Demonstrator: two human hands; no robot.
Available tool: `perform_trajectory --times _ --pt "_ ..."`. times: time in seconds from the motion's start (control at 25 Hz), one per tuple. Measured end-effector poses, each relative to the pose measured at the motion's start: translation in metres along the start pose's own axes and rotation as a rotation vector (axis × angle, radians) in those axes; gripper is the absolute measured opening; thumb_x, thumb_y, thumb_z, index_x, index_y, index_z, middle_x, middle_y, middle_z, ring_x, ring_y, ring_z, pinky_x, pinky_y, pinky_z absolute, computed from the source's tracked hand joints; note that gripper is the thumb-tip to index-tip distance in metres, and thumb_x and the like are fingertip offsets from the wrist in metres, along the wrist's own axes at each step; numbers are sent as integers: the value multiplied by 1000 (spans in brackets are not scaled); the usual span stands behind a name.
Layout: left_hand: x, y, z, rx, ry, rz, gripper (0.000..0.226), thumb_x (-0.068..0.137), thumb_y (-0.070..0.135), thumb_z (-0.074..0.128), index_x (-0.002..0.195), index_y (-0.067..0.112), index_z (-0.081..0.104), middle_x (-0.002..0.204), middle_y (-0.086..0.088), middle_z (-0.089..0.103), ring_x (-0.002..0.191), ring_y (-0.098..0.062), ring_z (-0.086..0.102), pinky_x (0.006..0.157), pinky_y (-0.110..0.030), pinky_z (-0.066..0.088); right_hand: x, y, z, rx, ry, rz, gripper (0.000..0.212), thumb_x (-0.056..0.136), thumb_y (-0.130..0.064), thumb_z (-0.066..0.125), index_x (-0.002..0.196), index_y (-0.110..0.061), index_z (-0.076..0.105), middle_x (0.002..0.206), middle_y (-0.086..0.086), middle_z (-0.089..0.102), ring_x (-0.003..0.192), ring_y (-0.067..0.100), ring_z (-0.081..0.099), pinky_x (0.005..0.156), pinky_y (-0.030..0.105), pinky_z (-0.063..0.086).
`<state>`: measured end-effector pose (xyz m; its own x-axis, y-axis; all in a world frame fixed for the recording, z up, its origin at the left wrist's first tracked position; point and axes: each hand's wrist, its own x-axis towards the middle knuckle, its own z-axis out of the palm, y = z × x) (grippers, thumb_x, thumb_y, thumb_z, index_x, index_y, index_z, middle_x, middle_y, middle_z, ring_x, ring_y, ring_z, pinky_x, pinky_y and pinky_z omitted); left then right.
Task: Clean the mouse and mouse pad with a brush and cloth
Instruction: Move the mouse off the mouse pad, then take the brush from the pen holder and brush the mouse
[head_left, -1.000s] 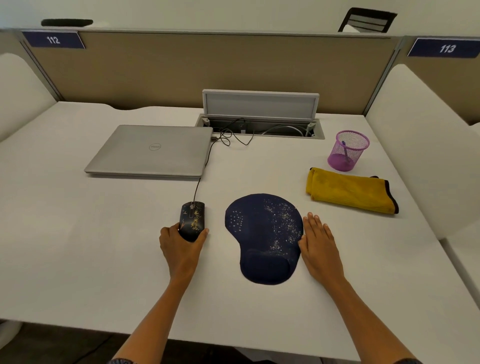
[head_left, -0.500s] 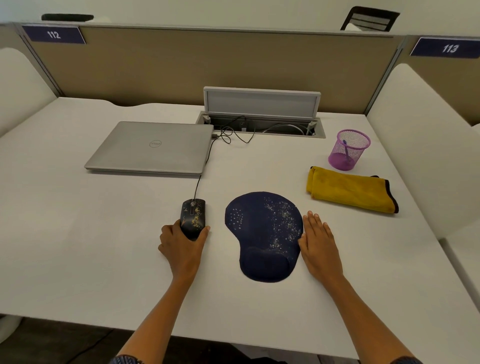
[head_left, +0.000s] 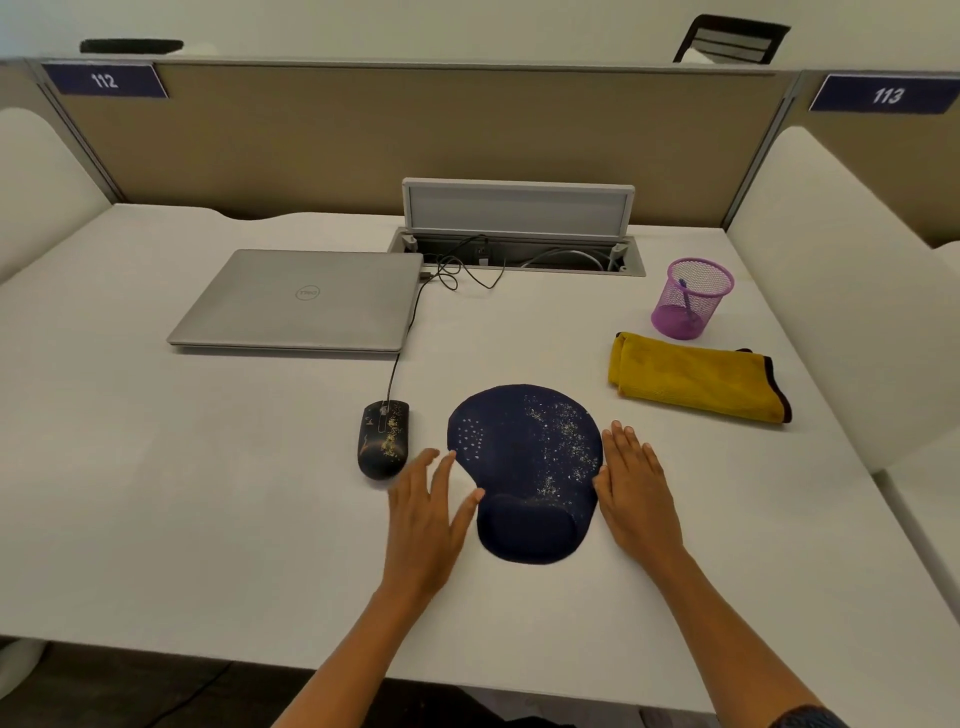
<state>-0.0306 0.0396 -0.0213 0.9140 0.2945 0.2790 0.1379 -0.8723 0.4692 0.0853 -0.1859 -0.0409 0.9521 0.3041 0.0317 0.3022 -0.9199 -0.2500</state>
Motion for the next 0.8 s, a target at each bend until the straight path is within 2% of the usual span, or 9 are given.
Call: perform_trajectory --times 0.12,0.24,0.4,0.44,0.52,0.6,0.64,0.72,0.8 --pt "-1 0 11 -12 -106 -10 65 94 49 29 146 12 19 154 -2 16 140 -17 19 111 -25 13 0 0 0 -7 -5 1 53 100 -29 20 149 -14 7 159 3 6 147 16 2 118 29 -4" --pt "1 -2 15 -68 -133 -118 61 98 40 26 147 16 -2 152 9 -9 143 -11 0 111 -18 -2 0 0 0 -7 0 -8 53 100 -29 20 149 -14 7 159 3 5 147 16 2 118 30 -3" --pt "4 -2 17 77 -146 -124 54 100 28 19 146 10 -2 156 -5 -6 143 -15 -7 111 -21 -12 1 -1 -2 59 6 -7 52 101 -30 24 149 -15 14 159 3 11 147 16 7 119 30 0" --pt "5 -2 18 108 -148 -112 53 100 27 18 146 10 -3 156 -7 -7 143 -16 -8 111 -23 -13 2 -2 -4 102 16 2 50 101 -30 27 148 -15 20 158 4 16 146 17 12 119 31 5" --pt "7 -3 19 115 -149 -109 53 100 27 18 146 11 -3 155 -8 -8 143 -18 -9 110 -24 -13 7 -5 -13 195 96 31 44 99 -28 37 141 -13 39 149 7 37 138 22 33 115 35 22" --pt "8 -4 20 97 -147 -106 54 100 27 20 146 12 -2 156 -7 -7 143 -18 -8 111 -24 -11 18 -7 -24 228 252 48 32 95 -24 49 123 -12 59 127 11 60 115 25 55 98 34 41" --pt "9 -5 21 75 -139 -102 54 100 26 22 147 12 1 156 -7 -4 143 -18 -6 111 -24 -8 25 -9 -31 226 312 56 26 93 -24 55 113 -12 66 112 11 67 102 24 60 87 33 45" --pt "12 -7 21 13 -120 -106 53 99 25 29 147 12 11 156 -6 4 143 -18 2 113 -26 0 42 -11 -45 210 329 82 22 88 -31 62 95 -14 72 89 10 68 84 21 59 69 28 43" --pt "15 -8 22 -18 -98 -107 51 98 23 32 146 11 18 155 -6 12 143 -18 9 114 -29 7 63 -11 -57 196 235 83 30 84 -43 64 83 -13 71 80 6 62 79 17 53 64 25 35"
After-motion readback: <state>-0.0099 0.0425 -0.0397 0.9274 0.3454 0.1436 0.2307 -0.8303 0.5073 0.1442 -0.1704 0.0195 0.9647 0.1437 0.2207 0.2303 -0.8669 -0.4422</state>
